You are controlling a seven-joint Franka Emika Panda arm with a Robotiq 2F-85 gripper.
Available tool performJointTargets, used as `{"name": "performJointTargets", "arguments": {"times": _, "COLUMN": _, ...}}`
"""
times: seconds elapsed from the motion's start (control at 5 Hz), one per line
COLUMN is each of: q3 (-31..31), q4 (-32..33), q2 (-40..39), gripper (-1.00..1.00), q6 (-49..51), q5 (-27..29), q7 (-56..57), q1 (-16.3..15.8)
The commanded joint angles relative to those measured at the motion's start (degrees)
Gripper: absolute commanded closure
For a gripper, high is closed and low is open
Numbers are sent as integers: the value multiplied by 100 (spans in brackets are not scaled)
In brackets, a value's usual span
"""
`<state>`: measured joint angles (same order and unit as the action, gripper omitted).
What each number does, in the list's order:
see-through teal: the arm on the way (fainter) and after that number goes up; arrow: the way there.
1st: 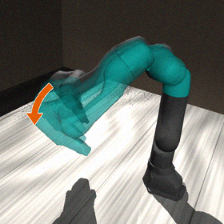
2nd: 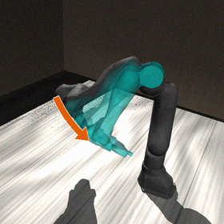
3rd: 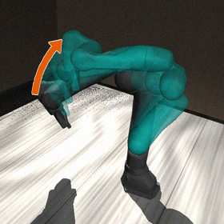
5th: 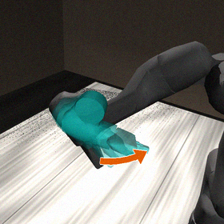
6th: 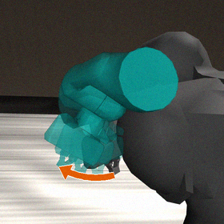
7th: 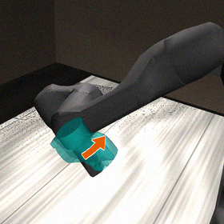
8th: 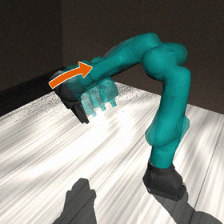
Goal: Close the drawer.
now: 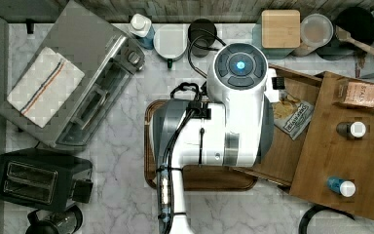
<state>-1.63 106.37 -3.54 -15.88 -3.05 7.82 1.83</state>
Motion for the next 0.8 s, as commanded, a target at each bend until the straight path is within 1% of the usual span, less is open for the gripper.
{"name": "performJointTargets", "arguments": {"times": 0.2, "q3": -1, "q4": 4, "q2": -6, "gripper": 100, "q6": -1, "q5": -12, "q7": 2, "q1": 0}}
{"name": "performJointTargets", "arguments": {"times": 0.4, "q3": -1, "q4": 577, "q2": 89, "gripper": 100, "q6": -799, "q5": -37, "q7": 530, "q1": 33}}
{"name": "performJointTargets", "arguments": {"times": 0.6, "q3": 30, "q4": 517, "q2": -157, "gripper": 100, "q6": -1067, "q5": 24, "q7": 966, "q1": 13}}
{"name": "performJointTargets", "arguments": {"times": 0.8, "q3": 96, "q4": 257, "q2": -456, "gripper": 100, "q6": -1137, "q5": 156, "q7": 1330, "q1": -18}}
